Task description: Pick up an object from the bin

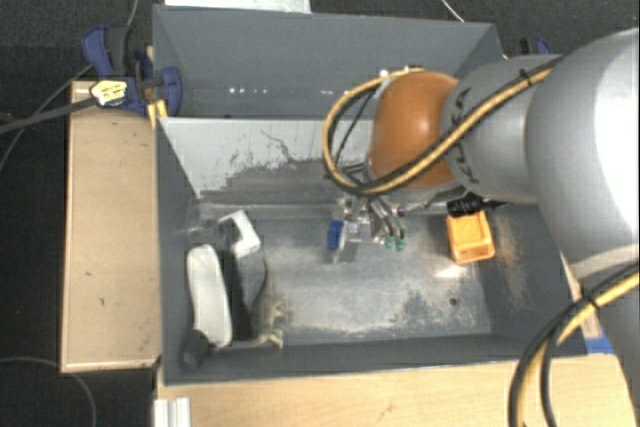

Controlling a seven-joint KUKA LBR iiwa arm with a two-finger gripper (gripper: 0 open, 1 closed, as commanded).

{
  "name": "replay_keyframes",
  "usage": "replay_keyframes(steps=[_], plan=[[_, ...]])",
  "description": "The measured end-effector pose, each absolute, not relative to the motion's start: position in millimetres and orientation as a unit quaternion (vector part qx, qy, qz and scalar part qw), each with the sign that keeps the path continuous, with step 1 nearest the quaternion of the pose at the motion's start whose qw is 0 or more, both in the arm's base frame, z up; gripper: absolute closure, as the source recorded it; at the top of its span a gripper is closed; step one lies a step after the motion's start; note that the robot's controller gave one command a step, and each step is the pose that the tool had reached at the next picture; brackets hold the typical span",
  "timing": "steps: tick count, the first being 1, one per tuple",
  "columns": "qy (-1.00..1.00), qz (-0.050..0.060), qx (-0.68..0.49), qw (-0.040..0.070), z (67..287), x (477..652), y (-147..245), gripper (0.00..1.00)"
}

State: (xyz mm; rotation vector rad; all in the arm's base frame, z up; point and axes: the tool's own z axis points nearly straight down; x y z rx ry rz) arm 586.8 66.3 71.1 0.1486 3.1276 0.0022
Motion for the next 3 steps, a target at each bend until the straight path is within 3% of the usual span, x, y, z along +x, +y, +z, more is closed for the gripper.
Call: replay_keyframes(steps=[1,2,3], plan=[[0.999,0.0,0.036,0.004,170.1,589.5,69.3,1.0],[1.0,0.001,0.02,0.006,188.4,574.6,95.3,1.0],[0.999,0.001,0.047,0.005,282.2,584.2,79.8,1.0]])
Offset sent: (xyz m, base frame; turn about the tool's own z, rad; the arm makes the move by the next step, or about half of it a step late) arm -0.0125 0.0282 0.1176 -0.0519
